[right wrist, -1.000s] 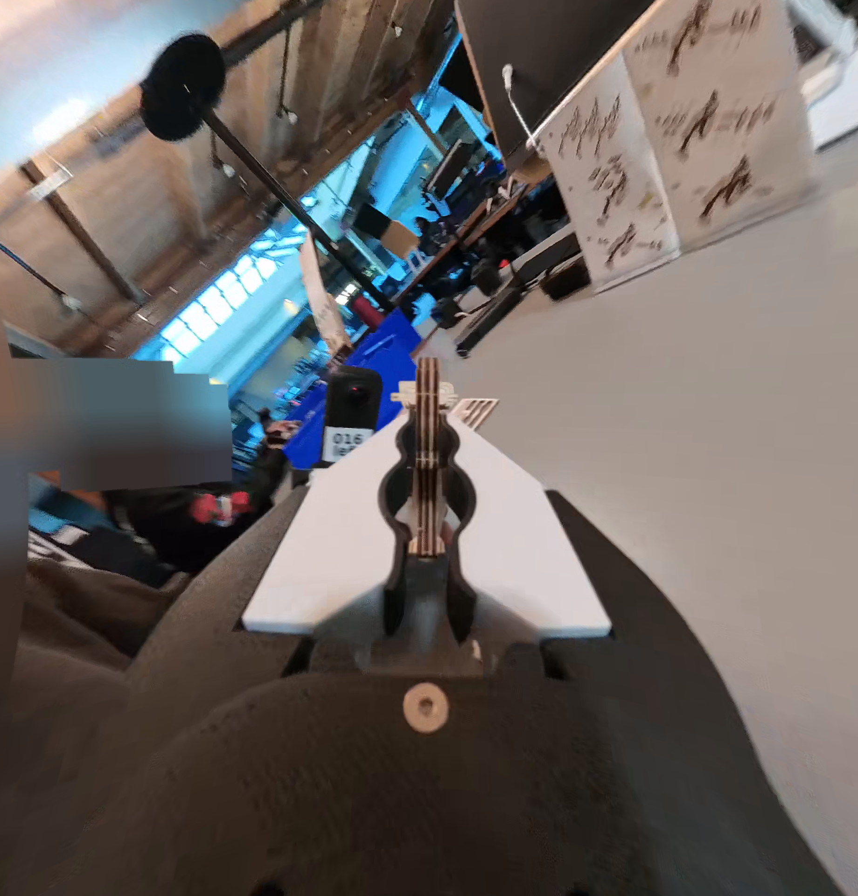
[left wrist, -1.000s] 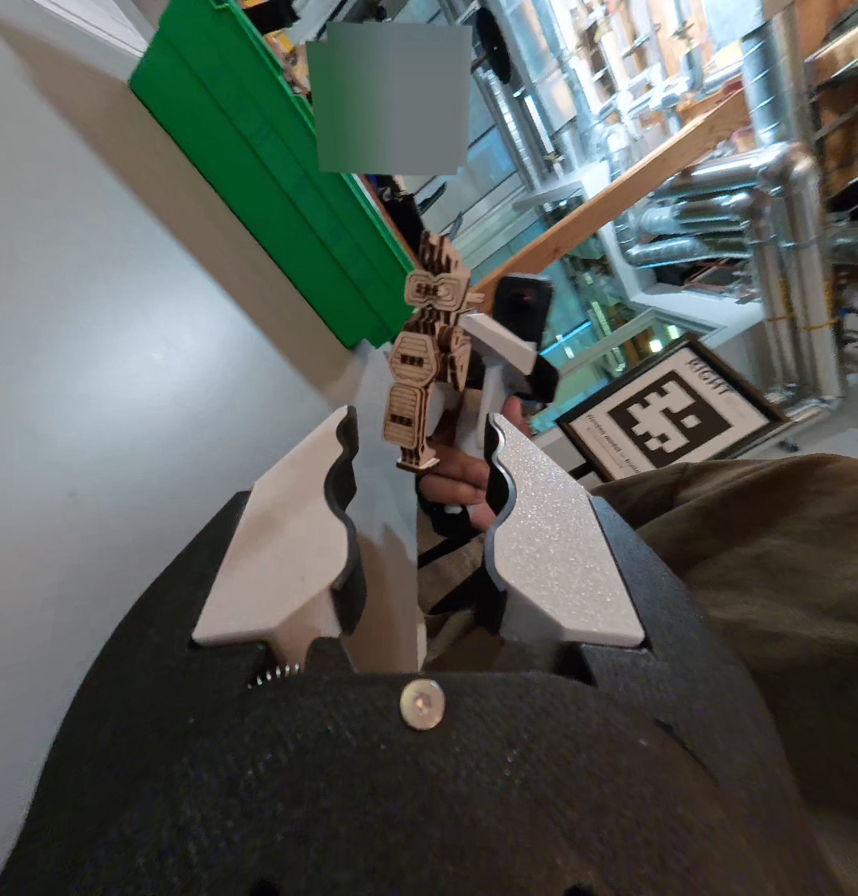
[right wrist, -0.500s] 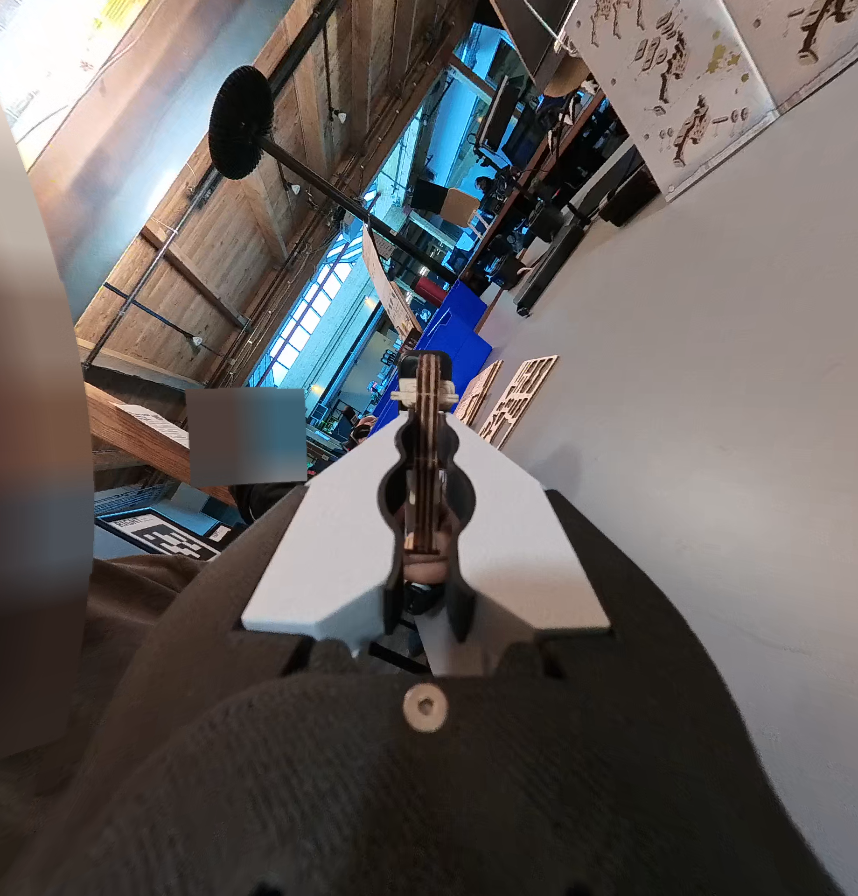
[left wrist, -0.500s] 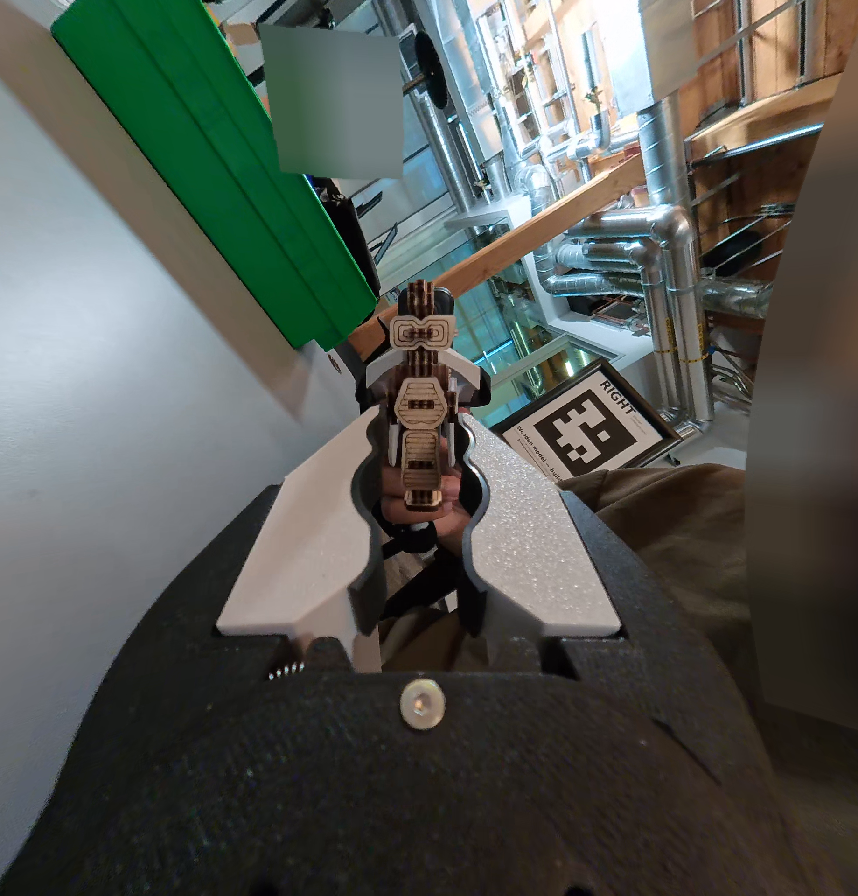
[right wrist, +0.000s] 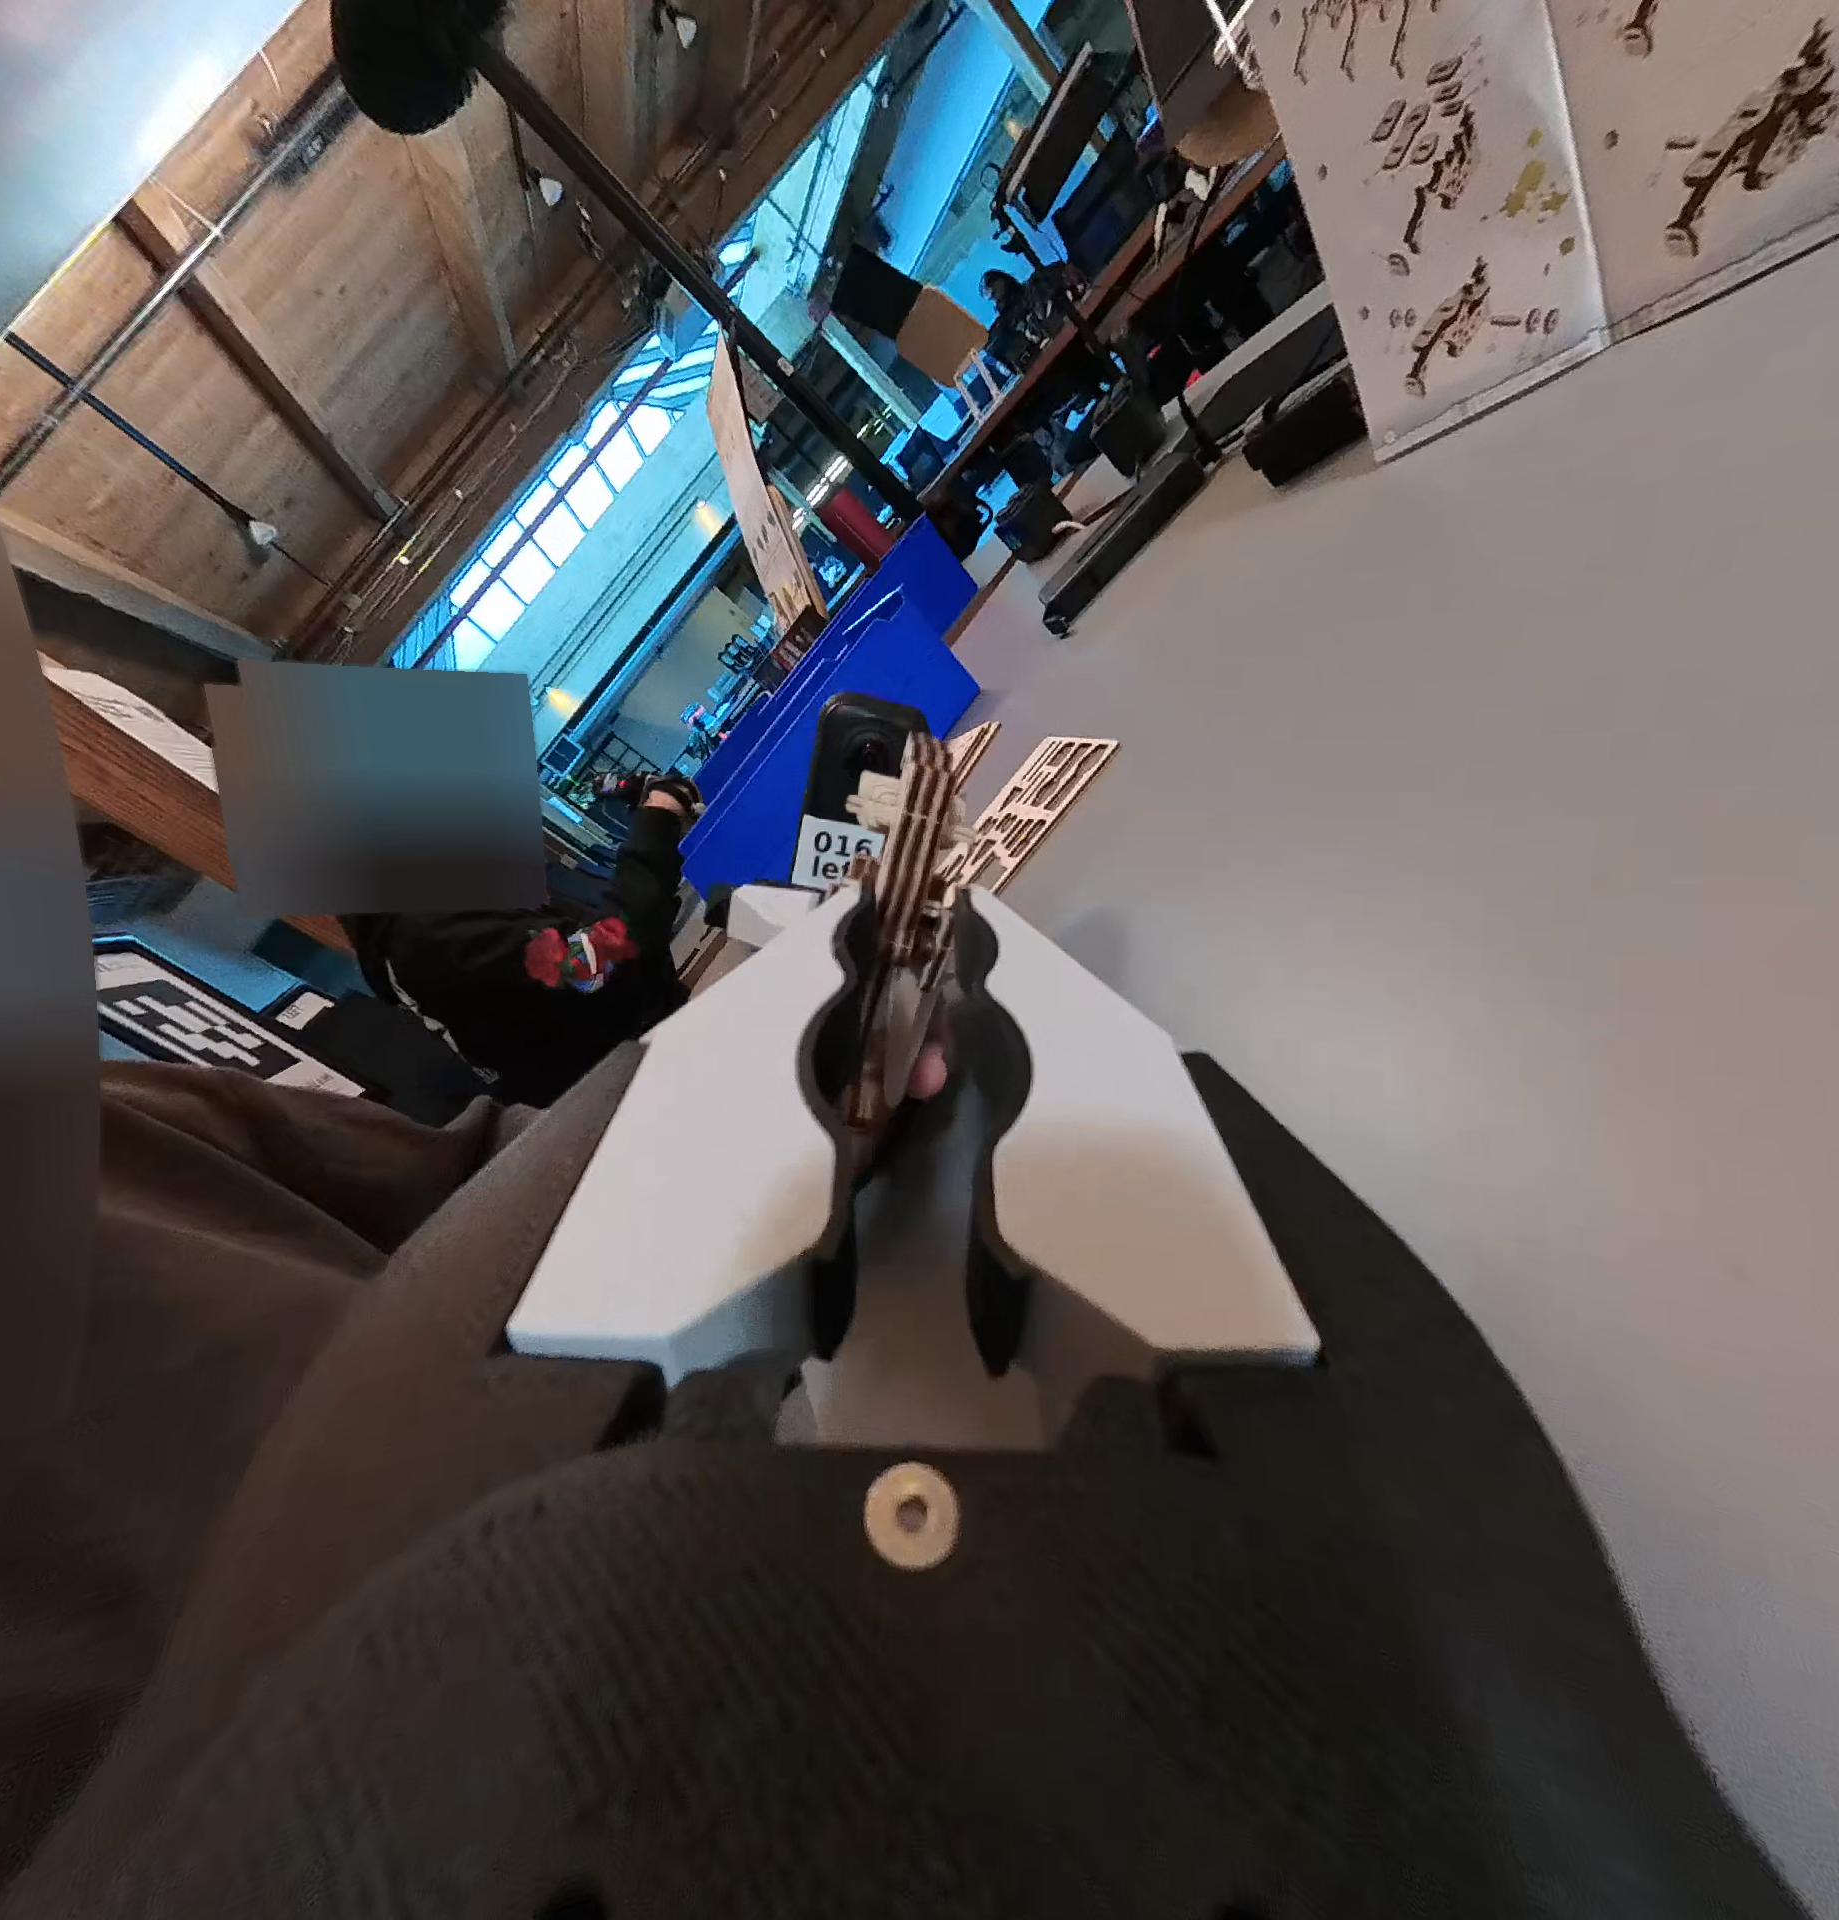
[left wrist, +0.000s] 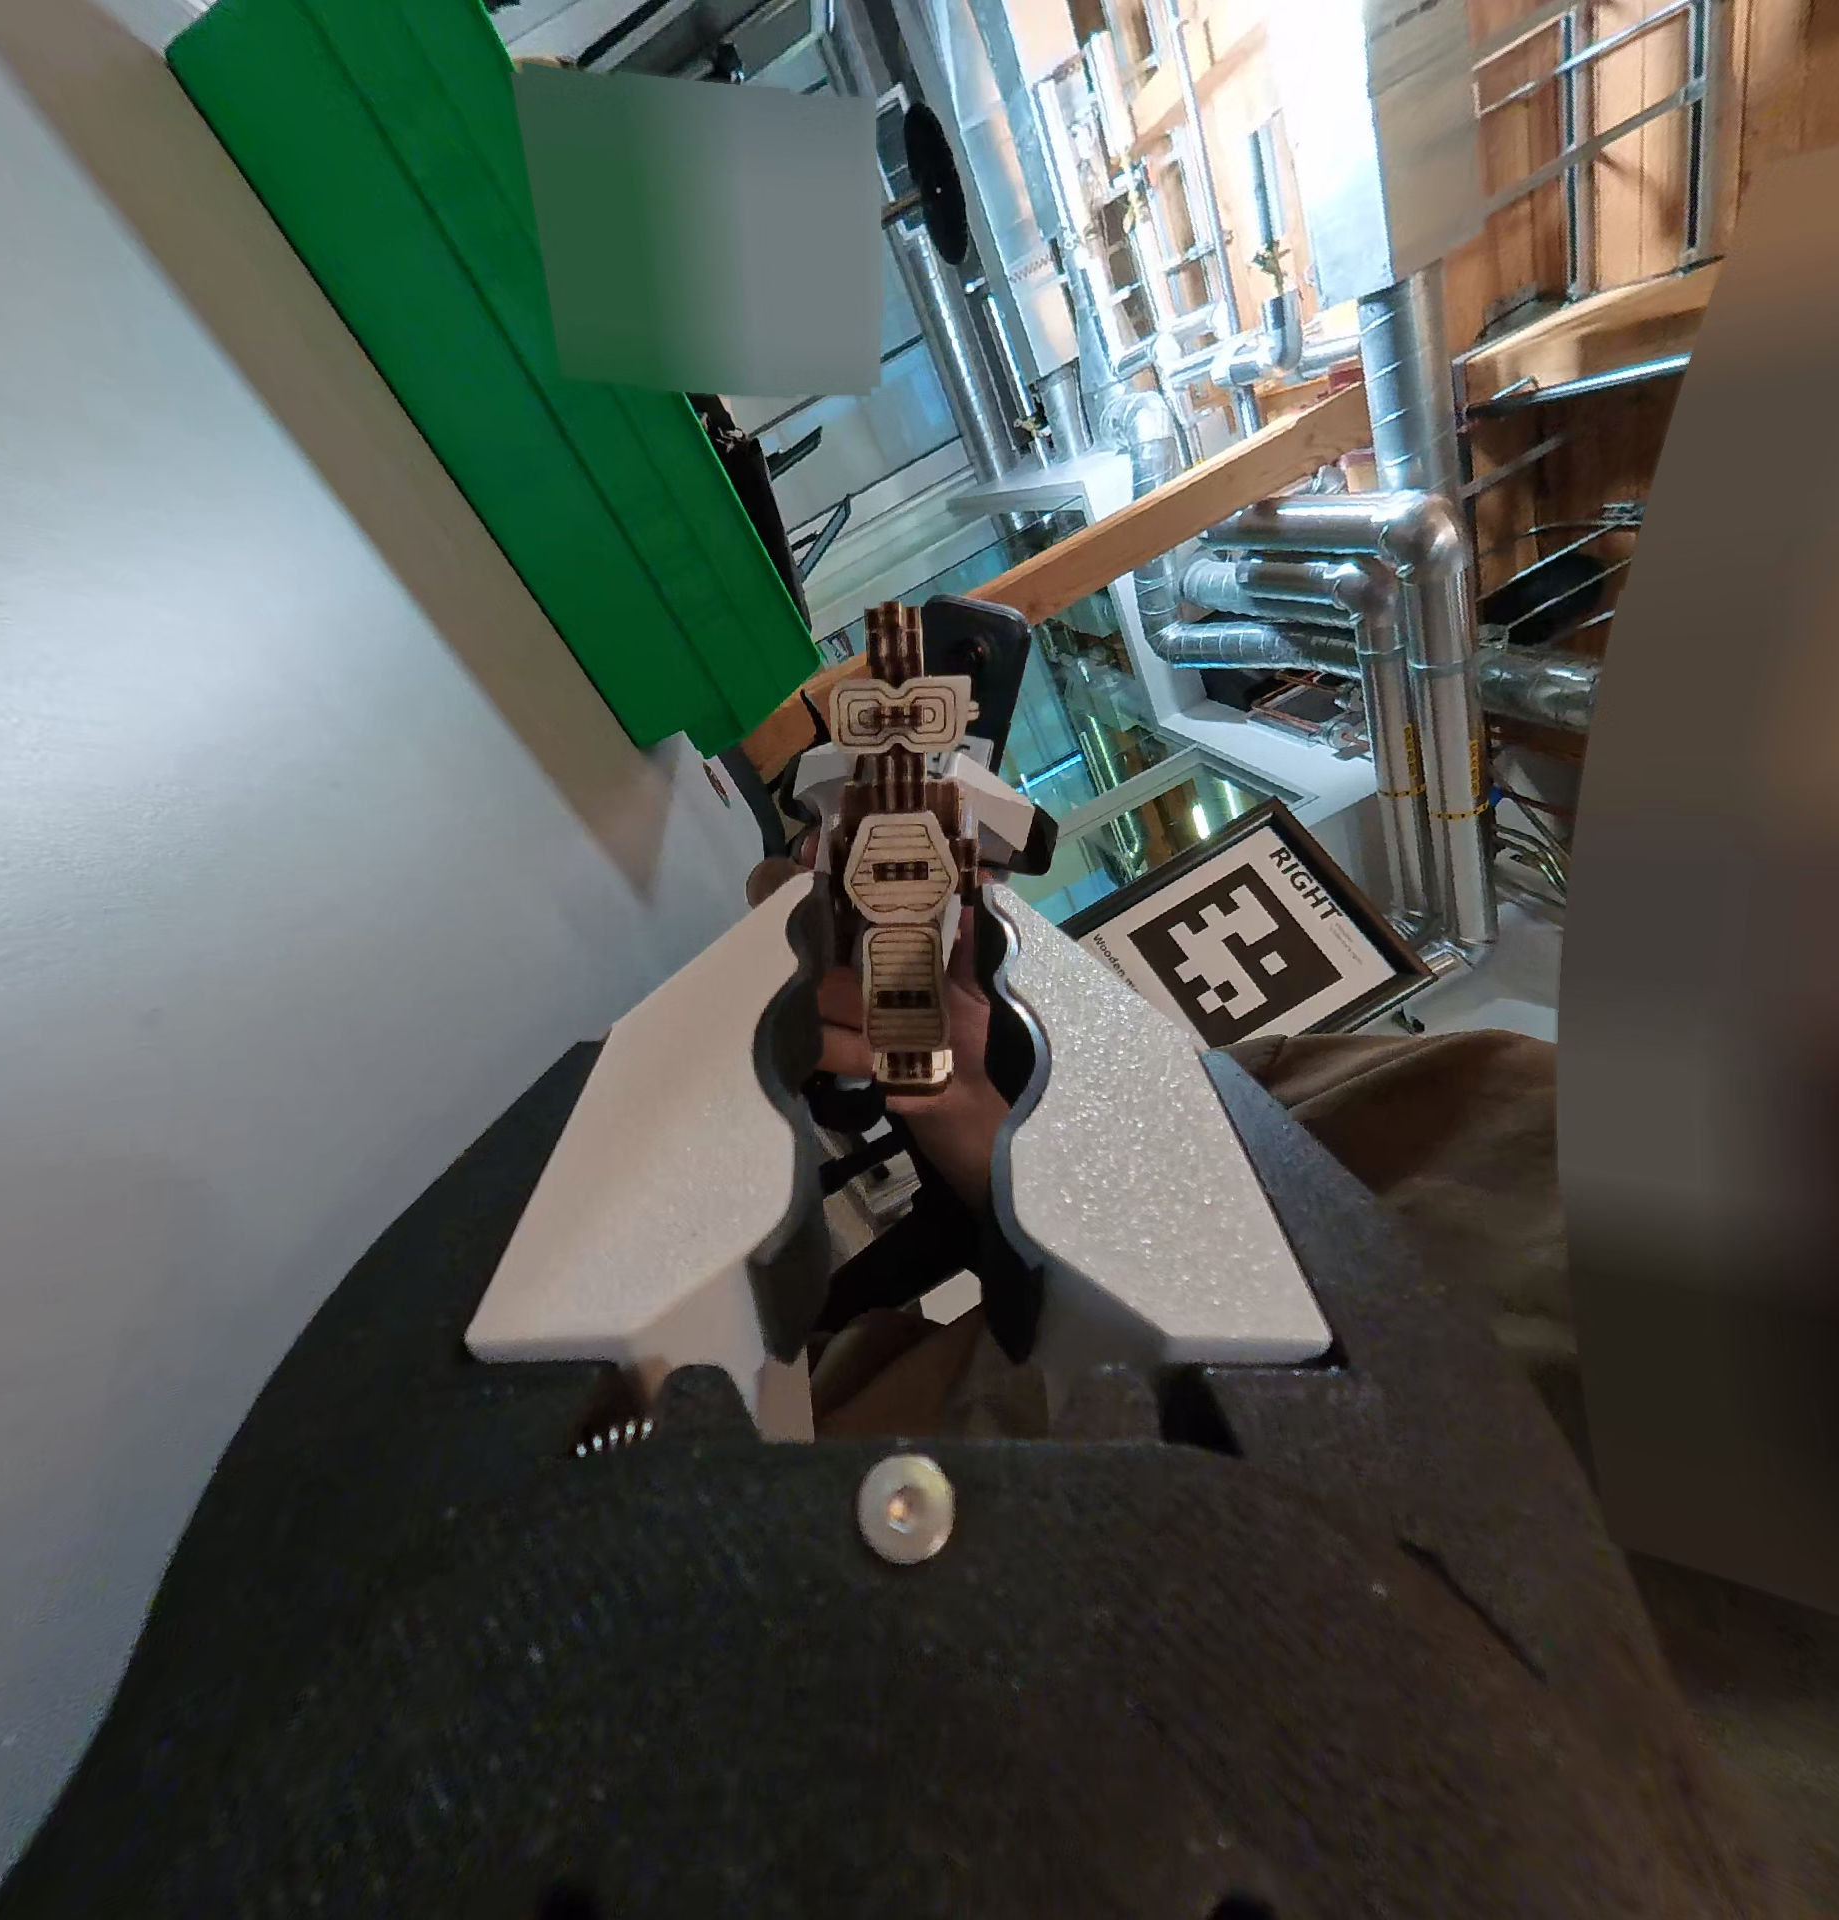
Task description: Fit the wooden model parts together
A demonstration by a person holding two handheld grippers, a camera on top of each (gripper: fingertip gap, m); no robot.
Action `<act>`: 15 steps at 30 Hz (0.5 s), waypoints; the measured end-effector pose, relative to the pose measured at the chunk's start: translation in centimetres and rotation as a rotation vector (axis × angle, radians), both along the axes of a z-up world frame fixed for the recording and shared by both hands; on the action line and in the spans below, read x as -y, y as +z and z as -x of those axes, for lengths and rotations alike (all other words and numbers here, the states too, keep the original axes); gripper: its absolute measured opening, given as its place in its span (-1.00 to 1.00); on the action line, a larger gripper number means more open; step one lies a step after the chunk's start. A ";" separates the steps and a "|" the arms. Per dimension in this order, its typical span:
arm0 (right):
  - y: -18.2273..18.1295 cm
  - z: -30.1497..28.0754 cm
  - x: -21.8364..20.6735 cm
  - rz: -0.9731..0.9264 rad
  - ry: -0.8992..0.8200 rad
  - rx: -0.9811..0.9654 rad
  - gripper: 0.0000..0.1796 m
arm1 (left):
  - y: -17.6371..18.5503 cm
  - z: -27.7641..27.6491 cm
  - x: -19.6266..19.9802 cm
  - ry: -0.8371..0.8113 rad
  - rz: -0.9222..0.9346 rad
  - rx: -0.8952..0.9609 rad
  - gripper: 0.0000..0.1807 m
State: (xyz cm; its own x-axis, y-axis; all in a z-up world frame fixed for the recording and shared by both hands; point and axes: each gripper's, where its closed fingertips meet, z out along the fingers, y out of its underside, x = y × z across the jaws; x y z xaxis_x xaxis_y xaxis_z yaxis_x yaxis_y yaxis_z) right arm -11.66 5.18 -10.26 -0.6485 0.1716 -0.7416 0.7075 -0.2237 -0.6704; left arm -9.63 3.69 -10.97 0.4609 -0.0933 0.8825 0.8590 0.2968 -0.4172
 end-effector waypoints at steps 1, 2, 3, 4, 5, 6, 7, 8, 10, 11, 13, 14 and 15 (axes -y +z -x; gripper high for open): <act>-0.1 -0.2 0.1 0.006 0.019 0.014 -0.87 | 0.0 0.0 0.0 -0.001 0.002 -0.001 -0.75; -0.2 -0.4 0.2 0.014 0.042 0.029 -0.89 | -0.1 0.0 -0.1 -0.003 0.006 -0.001 -0.75; -0.2 -0.6 0.4 0.027 0.061 0.041 -0.91 | -0.1 0.0 -0.1 -0.003 0.010 -0.001 -0.75; -0.2 -0.7 0.4 0.036 0.071 0.053 -0.92 | -0.1 -0.1 -0.1 -0.005 0.010 -0.002 -0.75; -0.3 -0.7 0.4 0.040 0.074 0.062 -0.92 | -0.2 -0.1 -0.1 -0.005 0.013 -0.002 -0.75; -0.3 -0.8 0.4 0.040 0.078 0.067 -0.92 | -0.2 0.0 -0.1 -0.004 0.015 -0.002 -0.75; -0.4 -0.8 0.4 0.039 0.082 0.071 -0.92 | -0.2 -0.1 -0.1 -0.005 0.017 -0.002 -0.75; -0.4 -0.8 0.4 0.037 0.085 0.072 -0.92 | -0.2 -0.1 -0.1 -0.007 0.021 -0.002 -0.75; -0.5 -0.8 0.3 0.038 0.092 0.079 -0.92 | -0.3 -0.1 -0.2 -0.007 0.027 -0.002 -0.75; -0.5 -0.8 0.3 0.044 0.097 0.085 -0.92 | -0.3 -0.1 -0.2 -0.008 0.028 -0.003 -0.75; -0.6 -0.8 0.3 0.054 0.105 0.101 -0.92 | -0.3 -0.1 -0.2 -0.007 0.029 -0.003 -0.75; -0.6 -0.9 0.3 0.054 0.111 0.107 -0.91 | -0.3 -0.1 -0.2 -0.007 0.028 -0.004 -0.75; -0.8 -1.0 0.4 0.049 0.121 0.113 -0.88 | -0.3 -0.1 -0.2 -0.008 0.027 -0.006 -0.75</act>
State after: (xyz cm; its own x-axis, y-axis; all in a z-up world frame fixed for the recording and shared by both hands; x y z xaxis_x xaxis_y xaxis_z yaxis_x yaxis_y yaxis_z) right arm -10.66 4.78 -11.04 -0.5747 0.0596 -0.8162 0.8011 -0.1628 -0.5759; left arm -9.53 3.88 -11.27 0.4652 -0.0731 0.8822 0.8588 0.2788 -0.4297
